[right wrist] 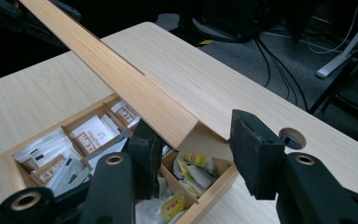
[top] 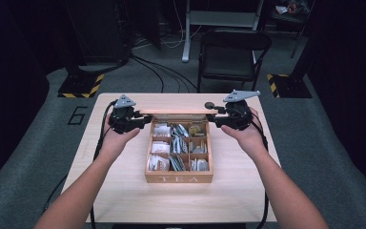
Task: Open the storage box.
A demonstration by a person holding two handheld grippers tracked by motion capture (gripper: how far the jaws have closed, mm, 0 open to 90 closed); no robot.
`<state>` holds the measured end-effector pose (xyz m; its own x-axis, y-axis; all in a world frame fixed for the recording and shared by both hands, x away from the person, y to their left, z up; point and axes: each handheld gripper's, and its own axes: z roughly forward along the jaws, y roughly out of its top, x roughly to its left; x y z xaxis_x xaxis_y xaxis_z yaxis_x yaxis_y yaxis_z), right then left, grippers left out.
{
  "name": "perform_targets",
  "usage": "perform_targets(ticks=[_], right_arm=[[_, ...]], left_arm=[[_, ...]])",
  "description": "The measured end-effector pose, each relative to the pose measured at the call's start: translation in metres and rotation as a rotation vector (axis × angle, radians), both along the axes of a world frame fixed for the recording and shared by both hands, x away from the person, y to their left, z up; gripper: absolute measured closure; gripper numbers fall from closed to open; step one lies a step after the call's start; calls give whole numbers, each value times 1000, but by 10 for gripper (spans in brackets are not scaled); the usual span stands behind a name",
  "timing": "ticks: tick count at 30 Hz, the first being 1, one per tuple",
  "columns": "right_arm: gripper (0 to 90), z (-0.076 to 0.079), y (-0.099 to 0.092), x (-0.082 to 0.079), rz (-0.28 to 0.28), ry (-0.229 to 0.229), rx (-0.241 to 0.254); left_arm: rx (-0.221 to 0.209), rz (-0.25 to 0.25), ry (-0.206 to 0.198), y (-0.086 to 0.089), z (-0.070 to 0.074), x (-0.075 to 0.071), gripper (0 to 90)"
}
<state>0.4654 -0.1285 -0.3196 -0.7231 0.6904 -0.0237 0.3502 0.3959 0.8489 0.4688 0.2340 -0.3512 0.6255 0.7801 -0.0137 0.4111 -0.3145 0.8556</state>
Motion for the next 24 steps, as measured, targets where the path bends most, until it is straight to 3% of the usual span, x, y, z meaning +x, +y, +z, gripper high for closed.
perform_targets(ticks=[9,13,24], right_arm=[[476,-4,1,7,-31,-26,0],[478,-14,0,12,-53,-13,1],[531,-34,2,33,-97,-36,9]], left_arm=[[-14,0,-15,0,2,9,581],[-23,4,-6,0,4,13,583],[-72,25,4,2,5,24,580]])
